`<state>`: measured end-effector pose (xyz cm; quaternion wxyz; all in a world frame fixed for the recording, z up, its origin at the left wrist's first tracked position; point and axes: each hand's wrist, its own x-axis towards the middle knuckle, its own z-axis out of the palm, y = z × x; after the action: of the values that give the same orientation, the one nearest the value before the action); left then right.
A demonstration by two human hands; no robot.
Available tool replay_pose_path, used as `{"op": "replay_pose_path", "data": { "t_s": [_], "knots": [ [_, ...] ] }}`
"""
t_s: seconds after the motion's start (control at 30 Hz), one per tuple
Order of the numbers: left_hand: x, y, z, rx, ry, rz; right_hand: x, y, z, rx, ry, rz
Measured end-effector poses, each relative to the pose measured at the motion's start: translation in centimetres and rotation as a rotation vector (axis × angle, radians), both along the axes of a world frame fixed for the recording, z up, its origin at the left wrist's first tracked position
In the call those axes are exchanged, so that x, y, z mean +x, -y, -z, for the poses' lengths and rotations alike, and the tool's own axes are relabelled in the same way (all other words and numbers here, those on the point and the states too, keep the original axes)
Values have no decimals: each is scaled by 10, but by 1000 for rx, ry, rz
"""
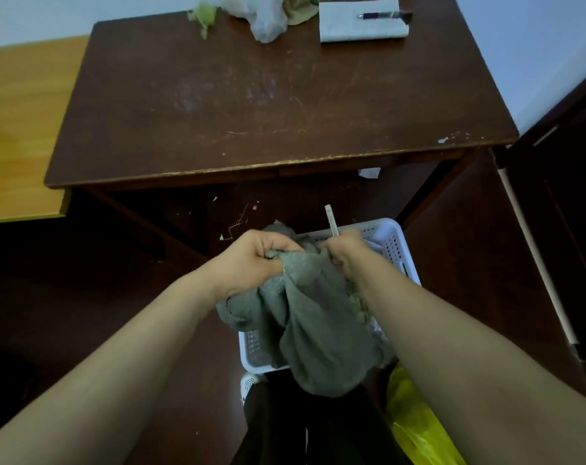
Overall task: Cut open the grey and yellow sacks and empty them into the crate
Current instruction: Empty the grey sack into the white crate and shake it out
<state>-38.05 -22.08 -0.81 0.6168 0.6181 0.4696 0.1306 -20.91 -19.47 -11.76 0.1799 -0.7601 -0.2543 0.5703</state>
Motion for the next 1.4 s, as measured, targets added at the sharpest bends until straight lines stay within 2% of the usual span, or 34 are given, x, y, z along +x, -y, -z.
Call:
{"op": "replay_pose_path", "data": {
  "t_s": [0.07, 0.17, 0.23, 0.27, 0.33, 0.43, 0.53, 0.57, 0.67, 0.77, 0.8, 0.87, 0.93, 1.0, 1.03, 1.13, 1.23, 1.33, 1.4],
  "knots": [
    [-17, 2, 11, -8, -106, -38, -3, -8, -13, 69, -100, 166],
    [-40, 3, 26, -25, -264, -97, -4, -15, -41, 199, -478, 353],
    [-50, 5, 31, -64, -279, -175, -3, -6, -46, 217, -684, 429],
    [-52, 6, 33, -81, -270, -205, -2, 2, -44, 176, -726, 462],
    [-52, 8, 35, -94, -267, -211, 1, 15, -39, 78, -710, 528],
    [-49, 13, 41, -93, -304, -179, 0, 10, -42, 138, -674, 495],
    [-45, 21, 52, -163, -298, -169, -6, 14, -40, 133, -763, 451],
    [-45, 23, 56, -200, -294, -161, -7, 17, -36, 98, -749, 462],
    [-46, 29, 64, -258, -352, -79, -5, 18, -29, 29, -551, 553],
    [-54, 30, 71, -392, -310, -90, -8, 7, -40, 98, -584, 512],
    [-57, 31, 75, -501, -249, -151, -10, 7, -45, 102, -648, 495],
    [-61, 32, 82, -695, -103, -434, -16, 12, -52, 79, -717, 441],
    [-63, 26, 96, -793, -96, -661, -19, 17, -57, 56, -695, 370],
    [-61, 18, 112, -907, -111, -705, -20, 22, -62, 45, -706, 311],
    [-57, 15, 120, -976, -55, -738, -19, 26, -64, 36, -749, 300],
    [-38, 6, 145, -1089, 62, -971, -11, 35, -69, 50, -906, 310],
    [-18, -5, 150, -1065, 89, -1082, 6, 34, -73, 108, -942, 341],
    [-16, -23, 131, -766, 50, -1232, 27, 27, -69, 170, -830, 347],
    [-19, -37, 103, -540, 97, -1253, 39, 26, -65, 198, -629, 300]
  ]
}}
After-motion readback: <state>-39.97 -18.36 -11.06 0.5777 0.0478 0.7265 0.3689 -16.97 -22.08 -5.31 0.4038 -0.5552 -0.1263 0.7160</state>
